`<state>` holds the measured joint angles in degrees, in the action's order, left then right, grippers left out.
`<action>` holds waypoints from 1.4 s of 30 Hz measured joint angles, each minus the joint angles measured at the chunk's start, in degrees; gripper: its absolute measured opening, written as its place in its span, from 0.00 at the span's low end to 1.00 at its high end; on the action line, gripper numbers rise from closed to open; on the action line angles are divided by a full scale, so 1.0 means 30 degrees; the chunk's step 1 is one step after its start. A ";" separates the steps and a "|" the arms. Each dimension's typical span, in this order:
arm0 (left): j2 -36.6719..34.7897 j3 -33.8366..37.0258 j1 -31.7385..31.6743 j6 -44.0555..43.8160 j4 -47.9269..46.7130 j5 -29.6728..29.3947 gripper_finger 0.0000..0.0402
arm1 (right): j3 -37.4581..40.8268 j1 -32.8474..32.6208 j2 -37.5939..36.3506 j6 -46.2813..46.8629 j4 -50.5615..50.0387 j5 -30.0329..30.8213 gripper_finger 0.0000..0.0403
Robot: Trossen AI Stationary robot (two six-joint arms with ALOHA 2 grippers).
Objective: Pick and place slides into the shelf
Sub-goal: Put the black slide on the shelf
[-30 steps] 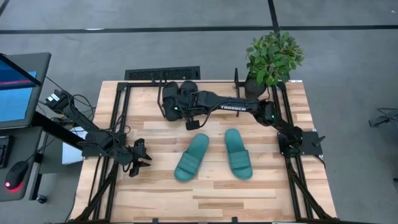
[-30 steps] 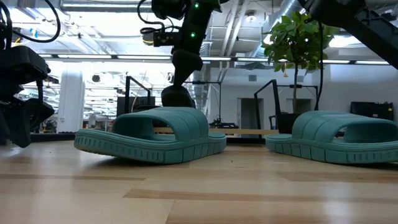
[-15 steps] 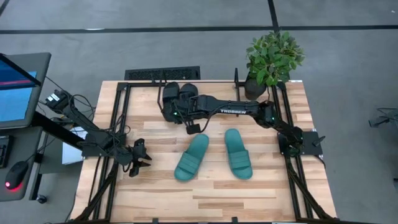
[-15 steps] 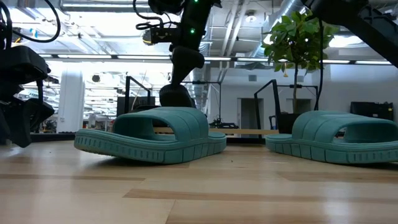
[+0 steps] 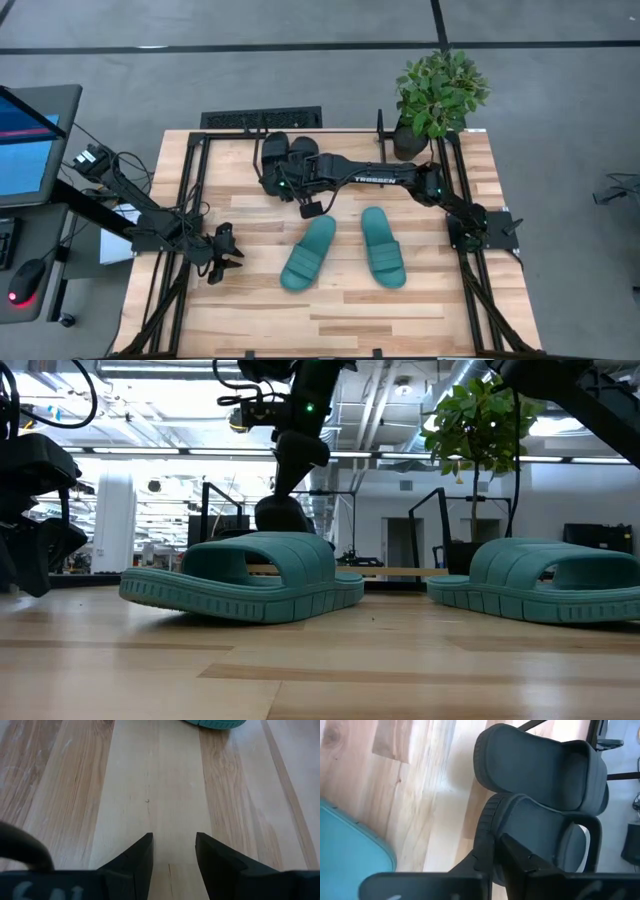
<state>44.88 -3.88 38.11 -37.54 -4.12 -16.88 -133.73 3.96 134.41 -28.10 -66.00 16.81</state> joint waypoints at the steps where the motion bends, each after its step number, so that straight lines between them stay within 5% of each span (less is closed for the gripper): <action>1: 0.0000 0.0000 0.0003 0.0000 -0.0006 0.0002 0.34 | 0.0000 0.0020 0.0000 -0.0005 0.0001 -0.0085 0.07; 42: 0.0000 0.0000 -0.0001 0.0000 -0.0013 -0.0001 0.34 | 0.0000 0.0605 -0.0022 -0.0334 -0.0687 -0.0628 0.12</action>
<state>44.88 -3.88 38.11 -37.54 -4.16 -16.88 -133.73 5.78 134.34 -29.10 -68.06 14.92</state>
